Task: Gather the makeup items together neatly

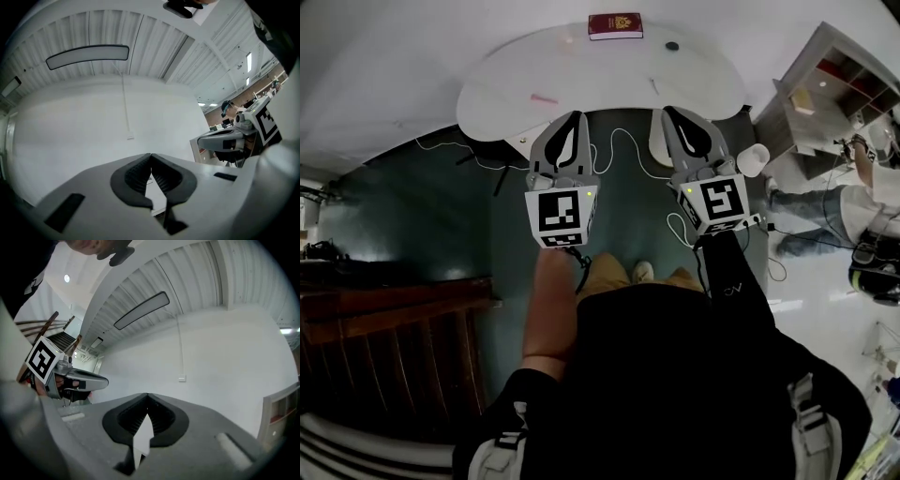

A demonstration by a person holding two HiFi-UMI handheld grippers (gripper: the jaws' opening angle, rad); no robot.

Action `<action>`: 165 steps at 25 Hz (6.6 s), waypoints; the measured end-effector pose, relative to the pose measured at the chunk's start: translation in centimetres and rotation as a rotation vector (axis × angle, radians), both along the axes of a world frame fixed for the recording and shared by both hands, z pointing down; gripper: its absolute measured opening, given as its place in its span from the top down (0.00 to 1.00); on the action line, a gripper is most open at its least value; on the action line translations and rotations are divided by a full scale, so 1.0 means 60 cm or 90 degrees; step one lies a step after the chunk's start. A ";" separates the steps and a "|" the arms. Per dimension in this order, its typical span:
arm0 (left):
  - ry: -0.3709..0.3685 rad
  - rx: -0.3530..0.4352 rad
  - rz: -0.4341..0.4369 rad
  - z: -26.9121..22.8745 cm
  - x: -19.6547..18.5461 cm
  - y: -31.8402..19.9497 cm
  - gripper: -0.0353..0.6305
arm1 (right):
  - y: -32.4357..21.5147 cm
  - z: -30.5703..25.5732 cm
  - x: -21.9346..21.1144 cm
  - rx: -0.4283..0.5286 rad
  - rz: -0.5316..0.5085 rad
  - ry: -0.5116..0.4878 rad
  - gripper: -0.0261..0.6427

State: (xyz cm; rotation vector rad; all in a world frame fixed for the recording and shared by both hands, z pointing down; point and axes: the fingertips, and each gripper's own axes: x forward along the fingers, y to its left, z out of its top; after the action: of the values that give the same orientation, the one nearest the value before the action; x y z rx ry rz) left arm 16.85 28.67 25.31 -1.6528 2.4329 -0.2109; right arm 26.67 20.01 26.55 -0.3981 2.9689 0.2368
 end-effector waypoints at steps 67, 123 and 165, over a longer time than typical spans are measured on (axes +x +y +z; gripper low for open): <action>0.069 -0.081 0.065 0.038 -0.684 -0.517 0.93 | -0.501 0.009 -0.645 -0.109 0.025 -0.010 0.95; -0.195 -1.029 0.643 0.684 -0.649 -0.186 0.88 | -0.368 0.067 -0.787 -0.051 -0.114 0.095 0.95; 0.057 0.014 -0.018 0.034 -0.779 -0.379 0.88 | -0.383 0.033 -0.792 -0.019 -0.006 0.043 0.95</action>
State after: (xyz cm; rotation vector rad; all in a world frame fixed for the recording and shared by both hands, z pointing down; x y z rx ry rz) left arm -29.88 5.94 27.33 -1.6523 2.5155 -0.1164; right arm -20.86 -3.00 28.53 -0.3859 3.0438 0.2099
